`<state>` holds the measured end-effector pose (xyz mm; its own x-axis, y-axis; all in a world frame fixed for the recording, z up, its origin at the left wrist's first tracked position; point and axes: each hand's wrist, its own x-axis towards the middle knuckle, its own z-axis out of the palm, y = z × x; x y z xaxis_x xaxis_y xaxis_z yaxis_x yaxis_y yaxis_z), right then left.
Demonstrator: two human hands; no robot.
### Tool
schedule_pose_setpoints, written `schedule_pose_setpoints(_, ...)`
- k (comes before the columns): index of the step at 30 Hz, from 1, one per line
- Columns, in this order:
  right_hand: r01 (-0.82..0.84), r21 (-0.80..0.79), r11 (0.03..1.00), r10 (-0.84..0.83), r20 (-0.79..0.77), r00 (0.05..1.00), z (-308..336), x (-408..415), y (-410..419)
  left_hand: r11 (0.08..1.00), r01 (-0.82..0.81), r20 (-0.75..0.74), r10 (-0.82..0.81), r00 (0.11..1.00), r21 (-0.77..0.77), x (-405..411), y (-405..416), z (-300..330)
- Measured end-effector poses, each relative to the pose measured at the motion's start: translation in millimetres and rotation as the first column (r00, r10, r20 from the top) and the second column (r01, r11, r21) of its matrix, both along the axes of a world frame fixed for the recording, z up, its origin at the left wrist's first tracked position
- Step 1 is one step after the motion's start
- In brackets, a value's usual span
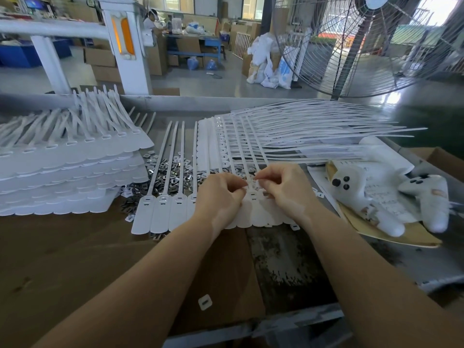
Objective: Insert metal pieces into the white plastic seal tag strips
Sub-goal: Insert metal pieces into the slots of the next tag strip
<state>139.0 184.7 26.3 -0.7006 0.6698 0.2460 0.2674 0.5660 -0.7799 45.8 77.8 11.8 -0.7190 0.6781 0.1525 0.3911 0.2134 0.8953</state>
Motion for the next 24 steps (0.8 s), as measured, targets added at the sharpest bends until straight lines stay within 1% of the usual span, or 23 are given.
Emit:
schedule_pose_setpoints(2, 0.019, 0.099, 0.995, -0.02, 0.015, 1.0, -2, 1, -3, 1.0, -0.004, 0.019, 0.003, 1.0, 0.029, 1, -1, 2)
schedule_pose_setpoints(5, -0.03, 0.266, 0.964, 0.02, 0.043, 0.999, -6, 3, -11, 0.999, -0.025, -0.017, 0.026, 1.0, 0.047, 0, -2, 3)
schedule_pose_setpoints(7, -0.077, 0.325, 0.943, 0.057, 0.071, 0.996, -8, 4, -17, 0.998, -0.035, -0.012, 0.036, 0.999, 0.06, -2, -4, 3)
schedule_pose_setpoints(10, -0.1, 0.368, 0.924, 0.067, 0.102, 0.993, -9, 7, -23, 0.997, -0.043, -0.021, 0.045, 0.999, 0.06, -5, -7, 2)
schedule_pose_setpoints(13, -0.133, 0.369, 0.92, 0.085, 0.143, 0.986, -8, 10, -26, 0.996, -0.04, -0.013, 0.042, 0.999, 0.084, -6, -10, -1)
schedule_pose_setpoints(17, -0.155, 0.341, 0.927, 0.105, 0.161, 0.981, -8, 12, -27, 0.998, -0.044, -0.082, 0.048, 0.996, 0.047, -5, -11, -5)
schedule_pose_setpoints(22, 0.001, 0.198, 0.98, -0.008, 0.037, 0.999, -12, 10, -26, 0.999, -0.041, -0.143, 0.043, 0.989, 0.019, -2, -12, -6)
schedule_pose_setpoints(24, 0.021, 0.172, 0.985, -0.024, 0.016, 1.0, -13, 8, -25, 0.999, -0.038, -0.173, 0.038, 0.984, 0.004, -3, -12, -7)
